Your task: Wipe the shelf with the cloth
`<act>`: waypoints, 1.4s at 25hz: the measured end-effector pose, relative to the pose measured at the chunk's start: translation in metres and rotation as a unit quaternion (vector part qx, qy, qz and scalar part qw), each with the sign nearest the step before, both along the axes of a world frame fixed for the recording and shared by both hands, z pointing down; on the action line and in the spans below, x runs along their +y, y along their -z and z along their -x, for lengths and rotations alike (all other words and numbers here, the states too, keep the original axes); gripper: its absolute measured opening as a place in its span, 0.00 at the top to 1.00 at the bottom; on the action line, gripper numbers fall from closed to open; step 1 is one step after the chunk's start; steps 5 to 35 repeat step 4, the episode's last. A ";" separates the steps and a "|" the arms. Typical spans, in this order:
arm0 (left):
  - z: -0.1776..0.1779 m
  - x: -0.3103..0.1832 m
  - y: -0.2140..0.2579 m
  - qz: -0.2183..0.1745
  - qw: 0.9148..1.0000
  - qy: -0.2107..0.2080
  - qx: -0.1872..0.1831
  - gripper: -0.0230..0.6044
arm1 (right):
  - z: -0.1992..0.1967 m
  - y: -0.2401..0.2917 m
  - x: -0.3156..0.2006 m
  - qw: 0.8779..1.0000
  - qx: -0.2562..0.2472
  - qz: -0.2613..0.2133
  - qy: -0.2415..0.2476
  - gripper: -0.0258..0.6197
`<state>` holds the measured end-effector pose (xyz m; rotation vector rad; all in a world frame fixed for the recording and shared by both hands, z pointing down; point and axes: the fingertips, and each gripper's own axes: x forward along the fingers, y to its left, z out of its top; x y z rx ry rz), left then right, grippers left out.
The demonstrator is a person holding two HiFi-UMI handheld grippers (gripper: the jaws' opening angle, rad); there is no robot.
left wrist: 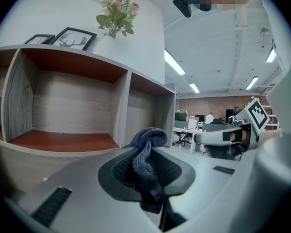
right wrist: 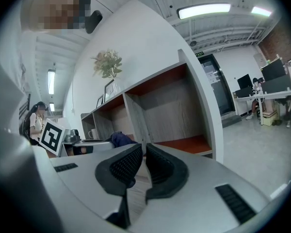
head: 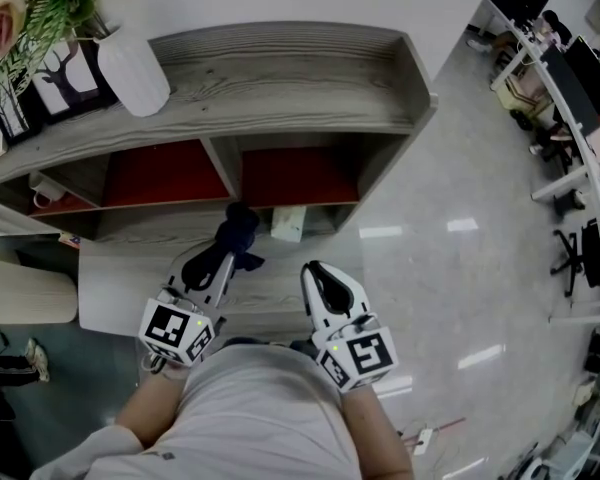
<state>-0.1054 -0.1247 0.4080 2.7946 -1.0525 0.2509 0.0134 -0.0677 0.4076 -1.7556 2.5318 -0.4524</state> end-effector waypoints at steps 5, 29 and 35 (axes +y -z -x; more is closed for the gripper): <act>0.002 0.000 -0.002 -0.022 0.999 -0.001 -0.034 0.86 | 0.004 -0.004 0.000 1.000 0.001 0.005 0.002 0.90; 0.002 0.000 -0.002 -0.022 0.999 -0.001 -0.034 0.86 | 0.004 -0.004 0.000 1.000 0.001 0.005 0.002 0.90; 0.002 0.000 -0.002 -0.022 0.999 -0.001 -0.034 0.86 | 0.004 -0.004 0.000 1.000 0.001 0.005 0.002 0.90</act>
